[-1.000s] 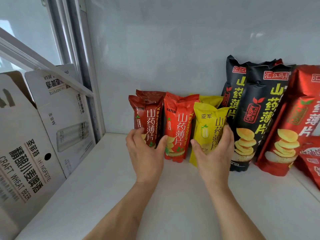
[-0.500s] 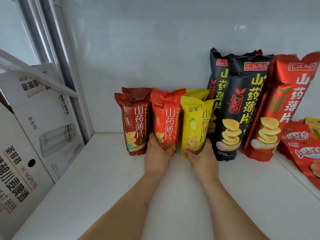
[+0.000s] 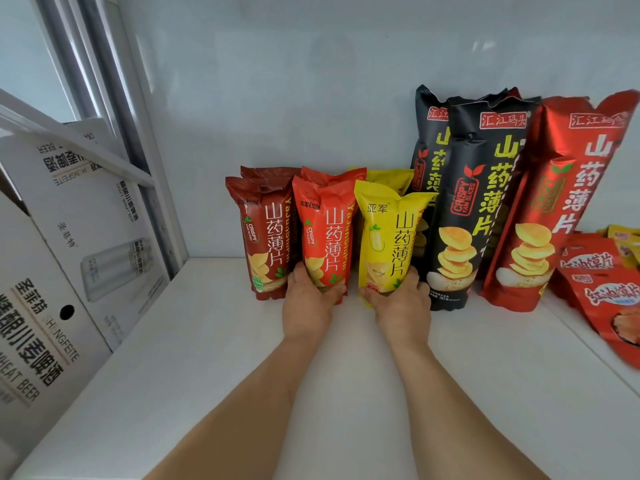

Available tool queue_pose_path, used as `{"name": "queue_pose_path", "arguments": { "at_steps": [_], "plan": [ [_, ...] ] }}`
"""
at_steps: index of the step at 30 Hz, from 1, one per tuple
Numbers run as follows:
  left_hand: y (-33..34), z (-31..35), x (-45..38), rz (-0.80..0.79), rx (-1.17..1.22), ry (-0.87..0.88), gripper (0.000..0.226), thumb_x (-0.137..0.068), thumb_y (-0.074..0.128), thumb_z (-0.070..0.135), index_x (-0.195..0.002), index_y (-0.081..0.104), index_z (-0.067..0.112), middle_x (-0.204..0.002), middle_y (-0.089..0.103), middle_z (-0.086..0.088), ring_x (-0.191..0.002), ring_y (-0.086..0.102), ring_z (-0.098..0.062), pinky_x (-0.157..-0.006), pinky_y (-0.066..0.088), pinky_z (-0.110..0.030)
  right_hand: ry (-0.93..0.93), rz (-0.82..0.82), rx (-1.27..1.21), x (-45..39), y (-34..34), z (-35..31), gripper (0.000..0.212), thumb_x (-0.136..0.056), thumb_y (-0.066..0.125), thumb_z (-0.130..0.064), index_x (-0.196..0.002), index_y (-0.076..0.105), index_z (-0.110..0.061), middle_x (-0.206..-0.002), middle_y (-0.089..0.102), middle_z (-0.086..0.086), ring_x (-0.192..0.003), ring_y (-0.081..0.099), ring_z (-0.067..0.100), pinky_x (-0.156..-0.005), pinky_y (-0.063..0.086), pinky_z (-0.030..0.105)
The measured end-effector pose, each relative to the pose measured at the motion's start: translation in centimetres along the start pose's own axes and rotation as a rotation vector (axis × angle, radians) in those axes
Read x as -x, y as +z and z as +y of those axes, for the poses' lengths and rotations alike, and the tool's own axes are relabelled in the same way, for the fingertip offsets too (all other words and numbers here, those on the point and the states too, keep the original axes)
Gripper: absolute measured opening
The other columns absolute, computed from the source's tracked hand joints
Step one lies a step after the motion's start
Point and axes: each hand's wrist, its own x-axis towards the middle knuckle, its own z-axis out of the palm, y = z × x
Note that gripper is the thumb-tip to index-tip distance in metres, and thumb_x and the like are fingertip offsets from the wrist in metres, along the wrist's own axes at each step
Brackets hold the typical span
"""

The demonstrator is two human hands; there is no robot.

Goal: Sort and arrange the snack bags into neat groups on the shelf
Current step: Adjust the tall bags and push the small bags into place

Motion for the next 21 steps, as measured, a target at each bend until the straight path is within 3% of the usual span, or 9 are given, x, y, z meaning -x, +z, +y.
{"name": "queue_pose_path", "arguments": {
  "at_steps": [12,15,17,21],
  "plan": [
    [-1.0,1.3,1.7,0.013,0.012,-0.052,0.084,-0.078,0.079,0.052,-0.144,0.042,0.017,-0.139,0.056,0.000,-0.126,0.056,-0.021,-0.101,0.051,-0.044,0.002,-0.022,-0.006,0.7,-1.0,0.1,0.107,-0.071,0.081,-0.052,-0.151,0.025,-0.009,-0.142,0.039,0.018,-0.130,0.038,0.037,-0.102,0.039,0.044],
    [-3.4,1.6,3.1,0.174,-0.016,-0.025,0.062,-0.089,0.068,0.053,-0.137,0.049,0.019,-0.128,0.061,0.005,-0.116,0.060,-0.017,-0.095,0.053,-0.041,-0.019,0.092,-0.003,2.7,-1.8,-0.2,0.096,-0.073,0.077,-0.055,-0.144,0.035,-0.007,-0.136,0.044,0.017,-0.126,0.040,0.034,-0.100,0.037,0.040],
    [-5.7,1.7,3.3,0.320,-0.023,-0.013,0.053,-0.091,0.066,0.050,-0.132,0.051,0.020,-0.124,0.059,0.002,-0.111,0.060,-0.017,-0.090,0.054,-0.042,-0.137,0.152,-0.047,4.4,-1.9,-1.0,0.080,-0.077,0.074,-0.054,-0.136,0.045,-0.009,-0.128,0.051,0.011,-0.120,0.045,0.027,-0.093,0.039,0.033],
    [-8.8,1.2,0.6,0.421,0.074,-0.011,0.070,-0.090,0.068,0.050,-0.145,0.042,0.014,-0.142,0.045,-0.005,-0.128,0.050,-0.020,-0.103,0.047,-0.042,-0.298,-0.012,-0.129,6.2,0.2,-3.6,0.072,-0.083,0.069,-0.053,-0.138,0.043,-0.015,-0.129,0.052,0.001,-0.118,0.052,0.017,-0.089,0.046,0.030]
  ]
}}
